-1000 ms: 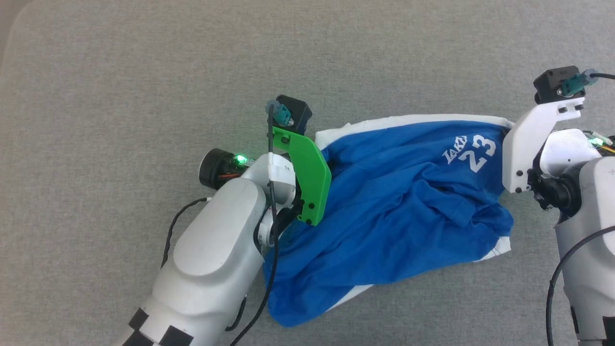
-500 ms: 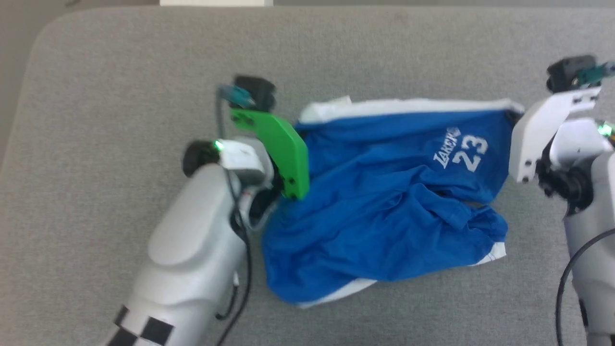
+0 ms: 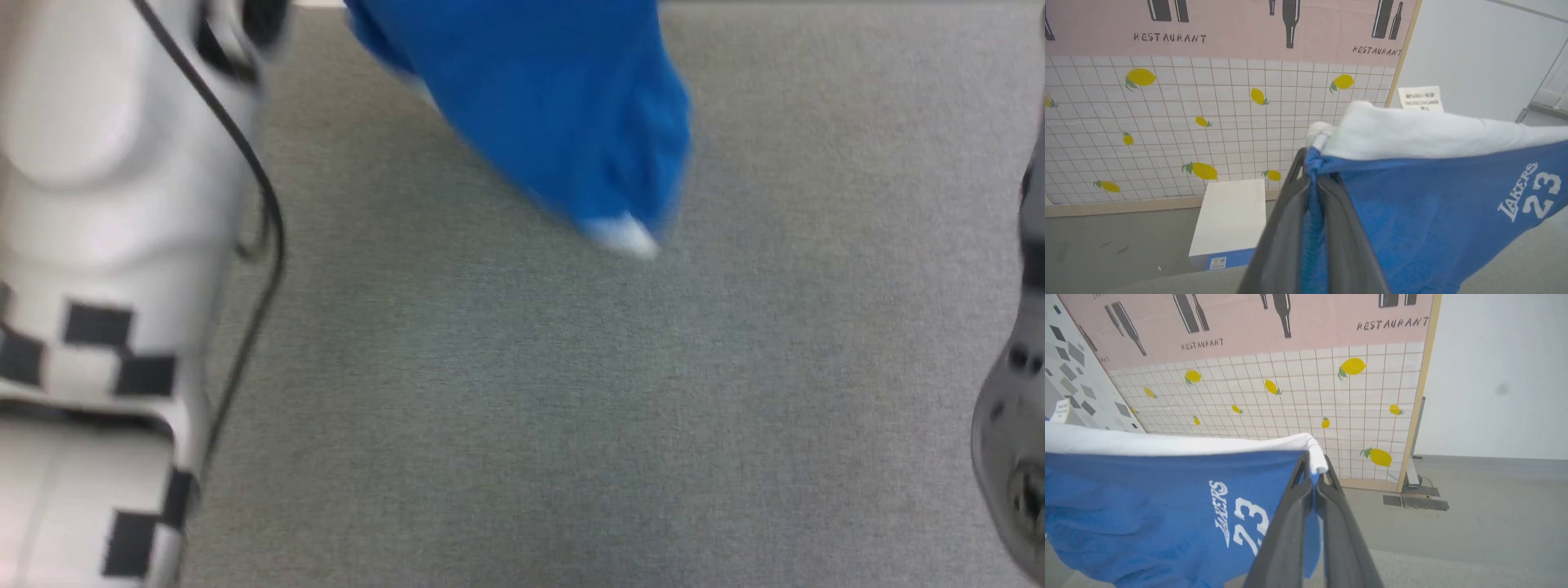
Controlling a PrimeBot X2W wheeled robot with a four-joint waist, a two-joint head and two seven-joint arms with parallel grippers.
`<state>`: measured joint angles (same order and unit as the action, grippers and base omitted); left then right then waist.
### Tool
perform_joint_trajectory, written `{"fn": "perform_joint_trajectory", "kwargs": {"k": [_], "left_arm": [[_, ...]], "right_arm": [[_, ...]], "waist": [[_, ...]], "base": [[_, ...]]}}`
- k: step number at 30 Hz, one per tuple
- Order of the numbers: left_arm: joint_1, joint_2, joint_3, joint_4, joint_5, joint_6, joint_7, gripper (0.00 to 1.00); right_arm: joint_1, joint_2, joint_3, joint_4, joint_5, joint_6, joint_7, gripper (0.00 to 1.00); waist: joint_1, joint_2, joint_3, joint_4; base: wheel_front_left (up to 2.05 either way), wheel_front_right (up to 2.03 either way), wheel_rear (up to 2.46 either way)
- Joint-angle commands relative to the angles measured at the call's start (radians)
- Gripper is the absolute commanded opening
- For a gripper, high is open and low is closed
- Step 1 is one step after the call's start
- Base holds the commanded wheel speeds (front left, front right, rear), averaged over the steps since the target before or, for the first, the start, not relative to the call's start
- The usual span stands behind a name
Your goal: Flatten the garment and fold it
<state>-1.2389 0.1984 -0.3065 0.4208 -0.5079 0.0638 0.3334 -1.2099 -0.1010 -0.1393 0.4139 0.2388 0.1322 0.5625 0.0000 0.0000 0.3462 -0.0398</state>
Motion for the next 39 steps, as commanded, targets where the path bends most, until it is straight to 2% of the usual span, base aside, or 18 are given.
{"fn": "perform_joint_trajectory", "kwargs": {"k": [1,5,9,13,19,25,30,34,39], "left_arm": [[-0.060,0.010,0.009,0.024,0.021,-0.004,-0.045,0.00],[-0.173,0.007,0.024,0.084,0.053,-0.006,-0.177,0.00],[-0.228,0.003,0.007,0.156,0.084,-0.023,-0.270,0.00],[-0.221,-0.008,-0.006,0.224,0.090,-0.046,-0.349,0.00],[-0.125,-0.038,-0.015,0.298,0.055,-0.107,-0.451,0.00],[0.064,-0.067,-0.029,0.299,0.010,-0.152,-0.539,0.00],[0.279,-0.077,-0.047,0.220,-0.016,-0.169,-0.577,0.00],[0.490,-0.083,-0.046,0.107,-0.020,-0.163,-0.591,0.00],[0.761,-0.093,-0.053,-0.042,-0.003,-0.134,-0.595,0.00]], "right_arm": [[-0.060,0.009,-0.026,0.021,-0.010,-0.002,-0.038,0.00],[-0.184,0.033,-0.075,0.069,-0.036,-0.002,-0.165,0.00],[-0.238,0.043,-0.074,0.118,-0.064,-0.002,-0.253,0.00],[-0.243,0.046,-0.043,0.162,-0.051,-0.002,-0.292,0.00],[-0.157,0.047,0.057,0.188,0.049,-0.002,-0.305,0.00],[0.052,-0.016,0.175,0.099,0.182,-0.002,-0.301,0.00],[0.301,-0.071,0.216,-0.034,0.312,-0.002,-0.269,0.00],[0.536,-0.099,0.211,-0.164,0.399,-0.002,-0.205,0.00],[0.824,-0.101,0.137,-0.298,0.465,-0.002,-0.107,0.00]], "waist": [[0.0000,0.0000,0.040,-0.026],[0.0000,0.0000,0.078,-0.037],[0.0000,0.0000,0.107,-0.041],[0.0000,0.0000,0.135,-0.042],[0.0000,0.0000,0.138,-0.035],[0.0000,0.0000,0.081,-0.016],[0.0000,0.0000,-0.007,0.000],[0.0000,0.0000,-0.082,0.013],[0.0000,0.0000,-0.148,0.025]], "base": [[0.00,0.00,0.00],[0.00,0.00,0.00],[0.00,0.00,0.00],[0.00,0.00,0.00],[0.00,0.00,0.00],[0.00,0.00,0.00],[0.00,0.00,0.00],[0.00,0.00,0.00],[0.00,0.00,0.00]]}}
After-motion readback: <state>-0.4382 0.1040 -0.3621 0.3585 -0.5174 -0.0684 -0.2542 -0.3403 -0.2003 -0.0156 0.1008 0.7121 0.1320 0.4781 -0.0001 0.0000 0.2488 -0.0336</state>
